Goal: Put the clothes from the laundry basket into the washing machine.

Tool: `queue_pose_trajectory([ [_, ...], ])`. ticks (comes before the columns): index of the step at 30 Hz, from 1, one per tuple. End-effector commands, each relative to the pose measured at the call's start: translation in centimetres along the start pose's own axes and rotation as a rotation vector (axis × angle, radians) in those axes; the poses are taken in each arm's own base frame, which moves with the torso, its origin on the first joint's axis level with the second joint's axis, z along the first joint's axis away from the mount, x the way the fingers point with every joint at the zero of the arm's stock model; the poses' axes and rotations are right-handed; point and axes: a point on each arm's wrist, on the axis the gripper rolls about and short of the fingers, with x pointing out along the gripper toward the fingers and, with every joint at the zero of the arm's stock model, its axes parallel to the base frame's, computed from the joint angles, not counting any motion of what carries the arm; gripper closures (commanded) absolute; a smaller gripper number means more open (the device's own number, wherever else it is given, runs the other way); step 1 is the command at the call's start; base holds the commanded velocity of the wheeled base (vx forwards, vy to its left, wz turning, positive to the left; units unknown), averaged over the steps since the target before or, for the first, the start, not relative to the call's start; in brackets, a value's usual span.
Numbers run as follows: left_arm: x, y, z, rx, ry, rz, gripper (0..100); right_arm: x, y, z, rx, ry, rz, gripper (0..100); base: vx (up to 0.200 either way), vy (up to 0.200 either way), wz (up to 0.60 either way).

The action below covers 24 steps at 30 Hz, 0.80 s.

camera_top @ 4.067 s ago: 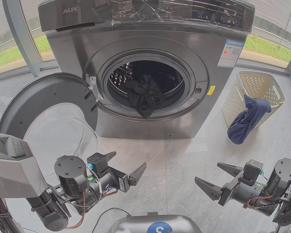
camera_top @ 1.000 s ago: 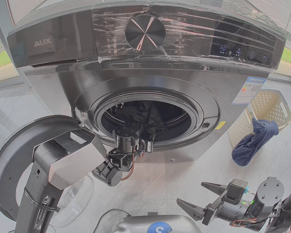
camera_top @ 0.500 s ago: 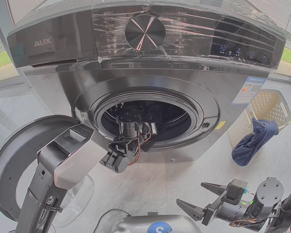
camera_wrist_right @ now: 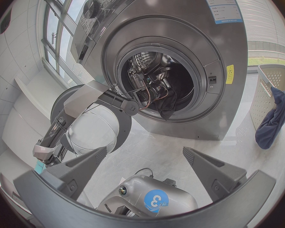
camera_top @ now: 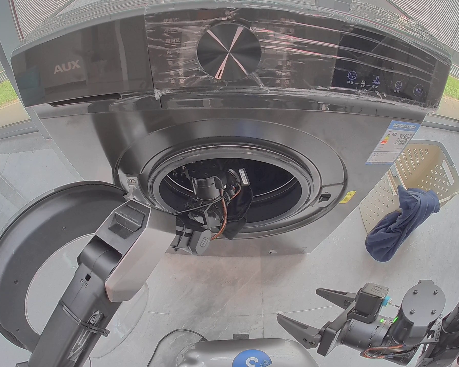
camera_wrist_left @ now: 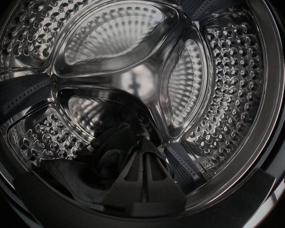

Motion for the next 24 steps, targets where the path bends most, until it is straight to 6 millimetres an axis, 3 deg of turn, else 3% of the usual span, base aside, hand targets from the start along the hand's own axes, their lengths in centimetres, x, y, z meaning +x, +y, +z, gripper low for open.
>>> queue_pose_trajectory([
  [1, -1.4, -0.1, 0.2, -0.006, 0.073, 0.018, 0, -0.2, -0.2, -0.4, -0.007, 0.024, -0.008, 0, 0.000, 0.000, 0.00],
  [7, -2.8, -1.5, 1.2, -0.031, 0.112, 0.005, 0, -0.2, -0.2, -0.5, -0.006, 0.026, -0.009, 0, 0.000, 0.000, 0.00],
  [10, -4.8, -1.8, 1.3, -0.004, 0.233, 0.009, 0, -0.2, -0.1, -0.5, -0.007, 0.027, -0.006, 0, 0.000, 0.000, 0.00],
  [22, -5.3, 0.2, -4.2, 0.057, 0.393, 0.050, 0, -0.1, 0.1, -0.7, -0.011, 0.036, 0.005, 0, 0.000, 0.000, 0.00],
  [23, -5.2, 0.3, -4.1, 0.057, 0.393, 0.053, 100, -0.1, 0.1, -0.8, -0.011, 0.037, 0.004, 0, 0.000, 0.000, 0.00],
  [24, -5.2, 0.3, -4.1, 0.057, 0.393, 0.053, 100, -0.1, 0.1, -0.8, -0.011, 0.037, 0.004, 0, 0.000, 0.000, 0.00],
])
